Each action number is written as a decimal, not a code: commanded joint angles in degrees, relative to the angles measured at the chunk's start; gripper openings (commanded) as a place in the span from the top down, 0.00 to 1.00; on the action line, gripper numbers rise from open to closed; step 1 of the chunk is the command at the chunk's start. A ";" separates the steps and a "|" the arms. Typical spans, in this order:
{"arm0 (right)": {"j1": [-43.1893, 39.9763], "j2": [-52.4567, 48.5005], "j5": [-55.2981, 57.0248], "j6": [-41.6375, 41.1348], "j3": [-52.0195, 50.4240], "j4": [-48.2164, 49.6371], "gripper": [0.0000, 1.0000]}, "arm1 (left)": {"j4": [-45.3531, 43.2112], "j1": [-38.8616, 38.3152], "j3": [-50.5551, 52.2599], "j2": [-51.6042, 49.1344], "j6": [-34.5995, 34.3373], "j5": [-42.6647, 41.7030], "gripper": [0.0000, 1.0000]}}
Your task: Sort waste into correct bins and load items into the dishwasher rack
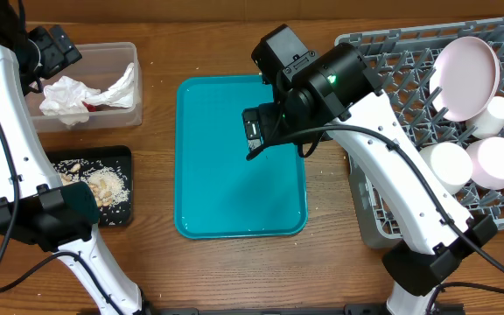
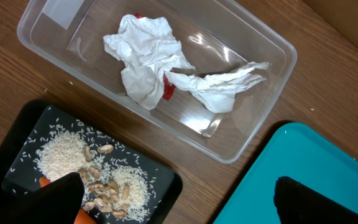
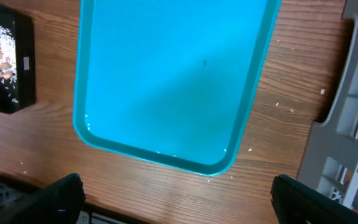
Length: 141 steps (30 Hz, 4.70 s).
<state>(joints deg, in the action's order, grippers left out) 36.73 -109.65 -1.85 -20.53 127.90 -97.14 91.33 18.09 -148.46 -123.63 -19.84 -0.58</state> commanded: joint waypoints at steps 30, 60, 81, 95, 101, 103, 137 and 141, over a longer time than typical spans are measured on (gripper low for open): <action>-33.51 52.37 -20.96 15.28 -60.15 50.27 0.00 | 0.09 -0.15 0.24 1.92 -0.98 0.61 0.00; -39.36 109.53 -5.46 8.50 -127.43 93.44 0.00 | 0.09 -0.15 0.24 1.92 -0.96 0.61 0.00; -39.36 109.48 -2.03 8.50 -127.43 92.65 0.00 | 0.09 -0.15 0.24 1.92 -0.98 0.61 0.00; -39.36 109.48 -2.03 8.50 -127.43 92.65 0.00 | 0.09 -0.15 0.24 1.92 -0.96 0.61 0.00; -39.36 109.48 -2.03 8.50 -127.43 92.65 0.00 | 5.49 -0.15 0.31 1.92 3.02 0.94 0.00; -39.36 109.48 -2.03 8.50 -127.43 92.65 0.00 | 5.49 -0.94 0.90 1.92 7.08 -2.03 0.00; -39.36 109.48 -2.03 8.50 -127.43 92.65 0.00 | -79.17 -19.12 121.42 87.38 13.42 -1.79 0.00; -39.36 109.48 -2.03 8.50 -127.43 92.65 0.00 | -89.33 -19.12 133.07 98.79 13.49 0.11 0.00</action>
<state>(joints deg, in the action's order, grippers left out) -2.26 -0.64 -4.43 -11.97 1.06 -4.75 5.50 -1.06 -21.98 -31.55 -6.87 -2.55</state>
